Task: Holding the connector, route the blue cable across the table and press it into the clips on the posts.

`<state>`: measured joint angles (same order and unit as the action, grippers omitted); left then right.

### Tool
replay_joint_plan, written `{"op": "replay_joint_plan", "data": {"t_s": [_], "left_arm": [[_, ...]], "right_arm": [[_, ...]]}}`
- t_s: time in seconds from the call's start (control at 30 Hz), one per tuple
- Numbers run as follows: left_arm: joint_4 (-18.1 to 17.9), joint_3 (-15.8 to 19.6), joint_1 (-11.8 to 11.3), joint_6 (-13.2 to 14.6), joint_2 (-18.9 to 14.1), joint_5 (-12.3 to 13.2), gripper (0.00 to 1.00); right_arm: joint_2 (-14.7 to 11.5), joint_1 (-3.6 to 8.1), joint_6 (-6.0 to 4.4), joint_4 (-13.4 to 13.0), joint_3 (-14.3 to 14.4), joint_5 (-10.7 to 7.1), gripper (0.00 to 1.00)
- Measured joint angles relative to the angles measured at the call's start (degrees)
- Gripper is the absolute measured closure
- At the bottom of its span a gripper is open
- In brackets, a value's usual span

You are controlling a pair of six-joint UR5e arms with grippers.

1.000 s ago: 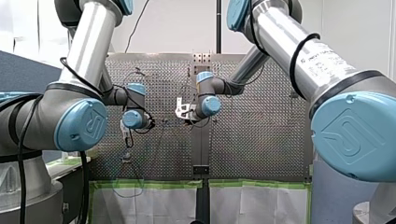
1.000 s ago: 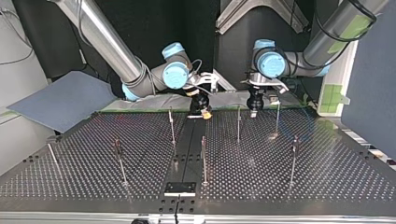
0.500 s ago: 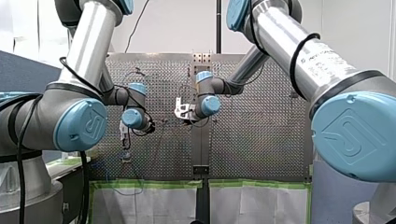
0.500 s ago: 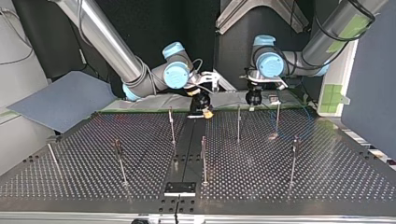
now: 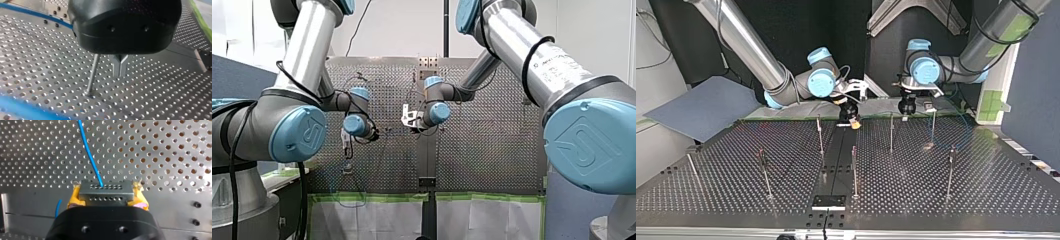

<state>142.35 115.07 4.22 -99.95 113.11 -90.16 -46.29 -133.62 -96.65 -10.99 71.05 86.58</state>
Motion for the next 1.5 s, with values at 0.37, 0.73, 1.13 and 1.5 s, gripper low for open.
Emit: {"op": "replay_joint_plan", "data": {"t_s": [0.37, 0.73, 1.13, 1.5], "left_arm": [[-1.04, -0.54, 0.02, -1.47, -0.88, -0.05, 1.0], [1.32, 0.55, 0.37, -0.31, -0.91, -0.22, 1.0], [-0.2, 0.29, 0.05, -0.7, -0.92, -0.23, 1.0], [-0.67, -1.39, 0.02, -1.0, -0.26, -0.2, 1.0]], "right_arm": [[0.0, 0.05, -0.01, -0.01, -0.65, 0.0, 1.0], [0.0, -0.52, 0.04, 0.23, -0.77, -0.17, 1.0], [0.0, -0.23, 0.04, 0.26, -0.79, -0.26, 1.0], [0.0, 0.48, -0.13, 0.13, -0.89, -0.24, 1.0]]}}
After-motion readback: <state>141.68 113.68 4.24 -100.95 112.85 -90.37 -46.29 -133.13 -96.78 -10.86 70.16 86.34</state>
